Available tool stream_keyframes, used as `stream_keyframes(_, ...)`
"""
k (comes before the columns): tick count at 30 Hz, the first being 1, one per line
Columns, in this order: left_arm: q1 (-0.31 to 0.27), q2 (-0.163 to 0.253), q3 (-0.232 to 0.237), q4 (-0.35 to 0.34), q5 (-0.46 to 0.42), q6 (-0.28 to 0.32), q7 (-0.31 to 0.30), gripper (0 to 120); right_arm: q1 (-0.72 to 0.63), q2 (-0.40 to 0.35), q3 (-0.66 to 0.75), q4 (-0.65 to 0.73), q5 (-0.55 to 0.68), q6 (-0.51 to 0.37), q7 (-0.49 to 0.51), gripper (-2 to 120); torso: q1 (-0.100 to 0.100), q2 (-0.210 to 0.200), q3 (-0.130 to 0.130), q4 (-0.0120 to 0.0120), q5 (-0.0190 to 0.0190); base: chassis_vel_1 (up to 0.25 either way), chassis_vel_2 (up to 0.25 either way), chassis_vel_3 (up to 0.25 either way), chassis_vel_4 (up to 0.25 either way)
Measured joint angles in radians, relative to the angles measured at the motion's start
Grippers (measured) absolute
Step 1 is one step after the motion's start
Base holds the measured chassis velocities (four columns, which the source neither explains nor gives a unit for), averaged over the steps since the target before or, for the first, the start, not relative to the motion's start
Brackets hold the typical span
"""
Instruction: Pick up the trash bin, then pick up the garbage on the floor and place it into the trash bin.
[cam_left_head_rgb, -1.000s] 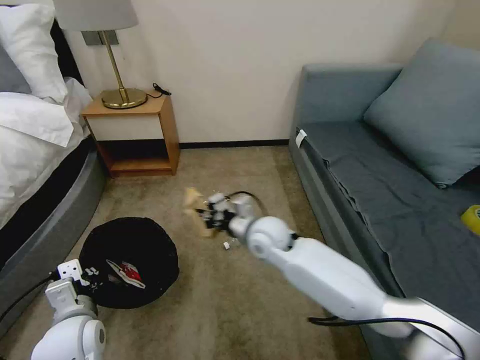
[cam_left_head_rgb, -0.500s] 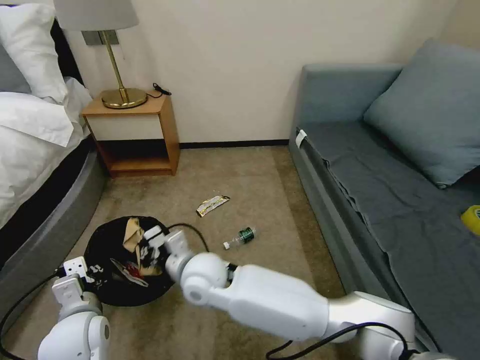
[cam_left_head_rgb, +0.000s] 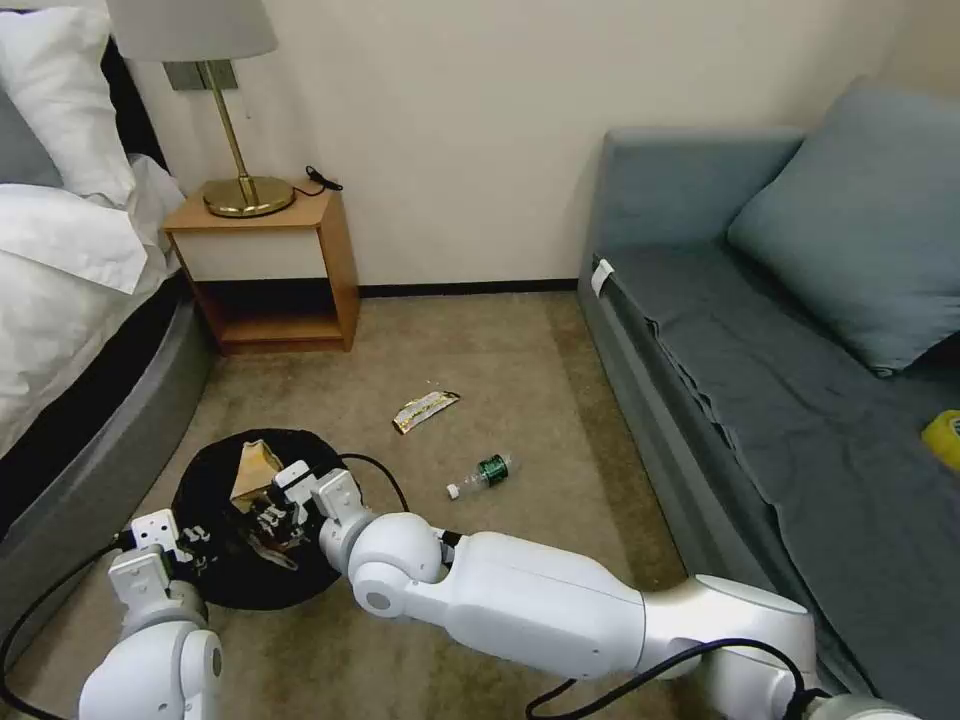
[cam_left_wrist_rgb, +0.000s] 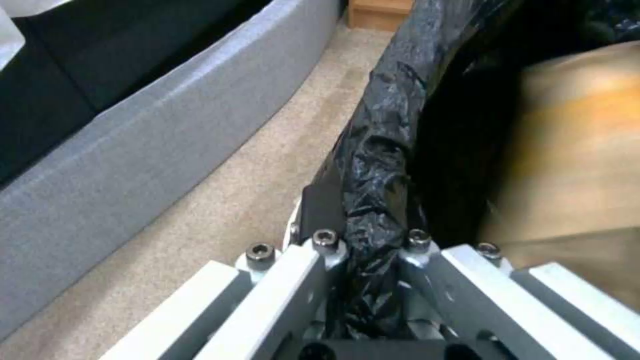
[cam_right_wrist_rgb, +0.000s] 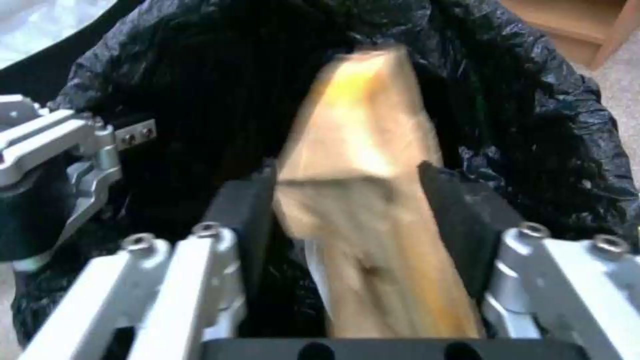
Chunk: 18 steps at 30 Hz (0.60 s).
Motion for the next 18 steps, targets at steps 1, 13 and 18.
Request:
stream_keyframes(1,-0.001,0.000,0.000,0.000,0.000,0.000,0.000,2,0.001,-0.003,-0.001,0.004,0.002,-0.003,-0.001,61,0.000,0.000,0.000,0.0000,0.0000,0.000,0.000,0.000,0.000)
stream_keyframes(13,-0.001,0.000,-0.006,0.003,-0.010,-0.002,0.001,2,0.034,-0.036,0.073,0.067,-0.049,-0.004,-0.018,99,0.000,0.000,0.000,0.0002,0.0001,0.000,0.000,0.000,0.000)
stream_keyframes(18,-0.002,0.000,-0.014,0.002,-0.017,-0.002,0.004,2,0.039,-0.124,0.183,0.183,-0.104,0.040,-0.051,100,0.000,0.000,0.000,0.0003,0.0001,0.000,0.000,0.000,0.000)
